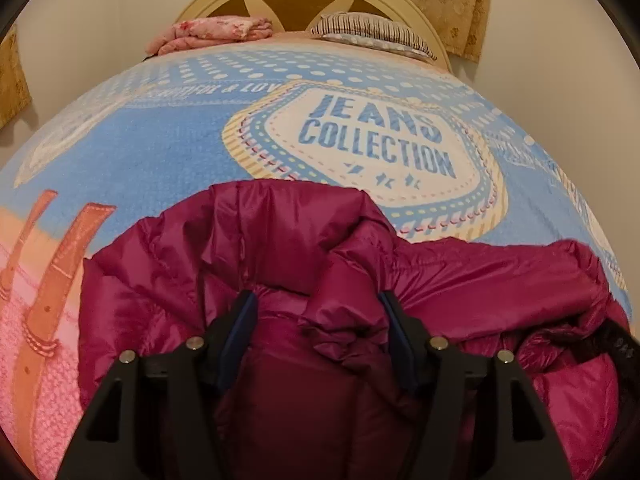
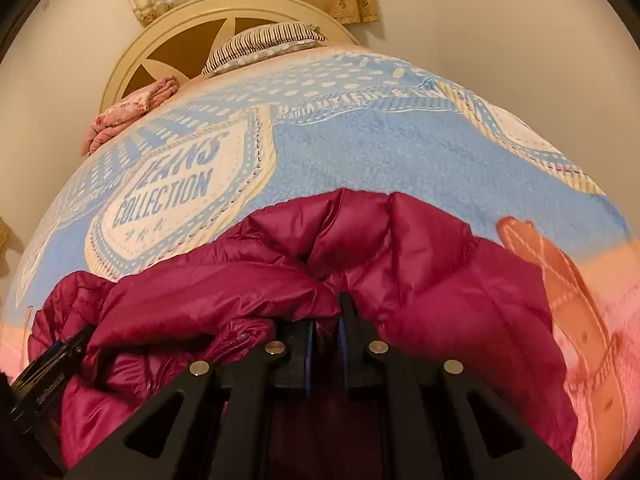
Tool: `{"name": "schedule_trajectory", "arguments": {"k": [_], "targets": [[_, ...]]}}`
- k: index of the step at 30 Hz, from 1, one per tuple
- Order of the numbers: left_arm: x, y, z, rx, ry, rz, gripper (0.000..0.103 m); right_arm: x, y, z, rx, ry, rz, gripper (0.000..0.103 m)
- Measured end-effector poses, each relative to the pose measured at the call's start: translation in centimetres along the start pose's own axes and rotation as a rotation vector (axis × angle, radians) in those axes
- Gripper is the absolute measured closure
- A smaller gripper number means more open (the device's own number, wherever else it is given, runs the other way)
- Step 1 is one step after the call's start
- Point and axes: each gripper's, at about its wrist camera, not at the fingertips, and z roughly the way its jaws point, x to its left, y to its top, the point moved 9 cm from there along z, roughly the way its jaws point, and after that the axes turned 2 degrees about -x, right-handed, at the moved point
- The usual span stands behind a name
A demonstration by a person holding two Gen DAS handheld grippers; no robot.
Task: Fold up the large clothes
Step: 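Lift the hem with both tools and fold it toward the collar, then lower the folded hem onto the jacket and open both tools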
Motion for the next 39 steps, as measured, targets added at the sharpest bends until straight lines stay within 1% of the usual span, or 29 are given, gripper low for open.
{"name": "schedule_trajectory", "arguments": {"k": [1, 2, 4, 6, 8, 9, 10, 11, 12, 13, 15, 16, 17, 19, 20, 21, 22, 24, 27, 28, 29, 30, 32, 36, 39], "targets": [[0.1, 0.1, 0.2, 0.000, 0.002, -0.006, 0.033, -0.1, -0.4, 1.0, 0.029, 0.013, -0.003, 0.090], [0.1, 0.2, 0.4, 0.001, 0.015, -0.002, 0.032, -0.1, -0.3, 1.0, 0.021, 0.030, 0.004, 0.090], [-0.2, 0.2, 0.5, 0.000, 0.040, 0.022, 0.031, -0.3, -0.4, 0.8, 0.041, 0.058, 0.003, 0.089], [-0.2, 0.1, 0.5, -0.001, 0.032, 0.018, 0.031, -0.4, -0.8, 0.0, 0.073, 0.099, -0.021, 0.087], [-0.1, 0.1, 0.4, -0.003, 0.014, 0.007, 0.031, -1.3, -1.2, -1.6, 0.093, 0.144, 0.010, 0.082], [-0.1, 0.1, 0.3, -0.004, 0.008, 0.005, 0.031, -1.9, -1.1, -2.6, 0.082, 0.159, 0.054, 0.079], [-0.1, 0.1, 0.3, -0.005, 0.006, 0.005, 0.031, -2.6, -0.9, -3.9, 0.054, 0.173, 0.109, 0.071], [-0.2, 0.1, 0.3, -0.006, 0.006, 0.007, 0.030, -3.1, -0.5, -5.3, 0.018, 0.175, 0.158, 0.060], [-0.2, 0.0, 0.3, -0.006, 0.008, 0.009, 0.030, -3.3, -0.2, -6.4, -0.019, 0.166, 0.190, 0.056], [-0.2, 0.0, 0.3, -0.006, 0.011, 0.011, 0.030, -3.1, 0.3, -7.4, -0.057, 0.139, 0.202, 0.056], [-0.2, 0.0, 0.3, -0.006, 0.014, 0.013, 0.030, -2.0, 1.4, -9.0, -0.130, 0.056, 0.162, 0.056], [-0.2, 0.0, 0.3, -0.006, 0.015, 0.013, 0.030, -1.4, 2.0, -9.6, -0.168, 0.041, 0.143, 0.056], [-0.2, 0.0, 0.3, -0.006, 0.014, 0.013, 0.030, -0.6, 2.9, -10.7, -0.234, 0.023, 0.123, 0.056], [-0.3, 0.0, 0.3, -0.006, 0.013, 0.012, 0.030, -0.1, 3.8, -11.8, -0.299, -0.023, 0.105, 0.056], [-0.2, 0.0, 0.3, -0.006, 0.014, 0.013, 0.030, 0.5, 4.1, -11.8, -0.303, -0.015, 0.085, 0.063], [-0.2, 0.0, 0.3, -0.007, 0.013, 0.013, 0.030, 1.9, 4.2, -11.0, -0.267, 0.027, 0.029, 0.073], [-0.2, 0.0, 0.3, -0.006, 0.012, 0.012, 0.030, 3.2, 4.0, -9.7, -0.218, 0.046, -0.027, 0.090], [-0.2, 0.0, 0.3, -0.007, 0.006, 0.008, 0.030, 3.8, 3.4, -7.0, -0.143, 0.067, -0.063, 0.090], [-0.2, 0.1, 0.2, -0.009, 0.000, 0.005, 0.030, 2.6, 1.3, -2.4, -0.019, 0.029, -0.046, 0.090], [-0.2, 0.1, 0.2, -0.010, -0.004, 0.004, 0.029, 2.0, 0.5, -1.1, 0.009, 0.025, -0.038, 0.090], [-0.2, 0.1, 0.2, -0.011, -0.007, 0.004, 0.029, 1.7, -0.2, 0.0, 0.020, 0.040, -0.038, 0.091], [-0.3, 0.1, 0.2, -0.011, -0.007, 0.004, 0.029, 1.6, -0.3, 0.3, 0.003, 0.064, -0.041, 0.092], [-0.2, 0.1, 0.2, -0.011, -0.003, 0.007, 0.028, 1.5, -0.2, 0.5, -0.008, 0.079, -0.036, 0.092], [-0.2, 0.1, 0.3, -0.009, 0.000, 0.011, 0.028, 2.6, 0.2, 1.7, -0.017, 0.022, -0.133, 0.092], [-0.3, 0.1, 0.4, -0.008, -0.001, 0.010, 0.027, 2.7, 0.0, 1.4, -0.026, -0.002, -0.161, 0.092]]}}
